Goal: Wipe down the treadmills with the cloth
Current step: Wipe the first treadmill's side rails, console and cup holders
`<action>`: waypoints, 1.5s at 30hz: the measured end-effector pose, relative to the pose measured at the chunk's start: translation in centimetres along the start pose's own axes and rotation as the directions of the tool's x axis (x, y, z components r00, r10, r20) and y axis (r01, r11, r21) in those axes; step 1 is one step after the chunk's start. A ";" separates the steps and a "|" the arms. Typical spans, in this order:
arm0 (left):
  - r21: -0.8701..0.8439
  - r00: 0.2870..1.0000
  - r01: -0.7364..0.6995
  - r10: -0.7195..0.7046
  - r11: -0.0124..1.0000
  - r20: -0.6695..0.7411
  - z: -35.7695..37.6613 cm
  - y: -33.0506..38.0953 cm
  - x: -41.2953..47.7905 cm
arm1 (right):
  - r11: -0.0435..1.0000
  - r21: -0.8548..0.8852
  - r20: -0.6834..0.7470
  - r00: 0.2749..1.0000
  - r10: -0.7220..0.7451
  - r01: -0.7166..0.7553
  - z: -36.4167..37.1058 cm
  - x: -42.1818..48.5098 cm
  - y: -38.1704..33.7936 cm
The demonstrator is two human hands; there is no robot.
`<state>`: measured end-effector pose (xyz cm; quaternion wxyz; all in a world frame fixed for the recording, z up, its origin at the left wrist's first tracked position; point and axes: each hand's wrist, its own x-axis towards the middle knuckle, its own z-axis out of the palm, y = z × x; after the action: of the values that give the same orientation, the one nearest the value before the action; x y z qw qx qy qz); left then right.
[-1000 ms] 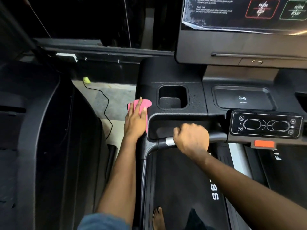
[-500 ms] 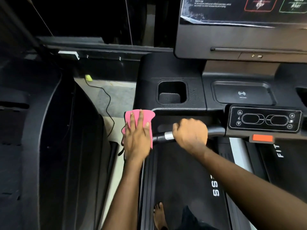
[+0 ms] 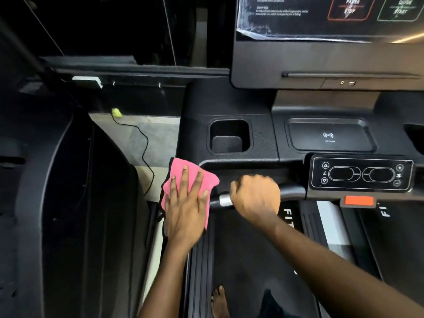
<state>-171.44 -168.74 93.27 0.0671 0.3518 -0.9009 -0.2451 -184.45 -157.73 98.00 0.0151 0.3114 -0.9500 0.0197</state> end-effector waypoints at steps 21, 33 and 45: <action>-0.056 1.000 -0.003 0.004 0.998 0.031 -0.6 2.9 19.7 | 0.999 0.037 -0.099 0.995 0.000 0.004 1.2 0.1 0.2; -0.562 0.917 0.097 -0.293 0.822 -0.270 -3.2 -0.7 8.6 | 0.870 0.475 -0.201 0.979 -0.040 0.133 -1.2 4.0 -1.8; -0.261 0.836 0.511 -0.544 0.819 -0.071 0.5 -0.1 5.5 | 0.781 -0.028 0.250 0.761 -0.599 0.624 2.5 17.0 -7.9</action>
<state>-175.66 -172.27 92.48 0.1011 0.5941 -0.7259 -0.3314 -193.53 -174.27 96.45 -0.0712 0.6030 -0.7911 -0.0742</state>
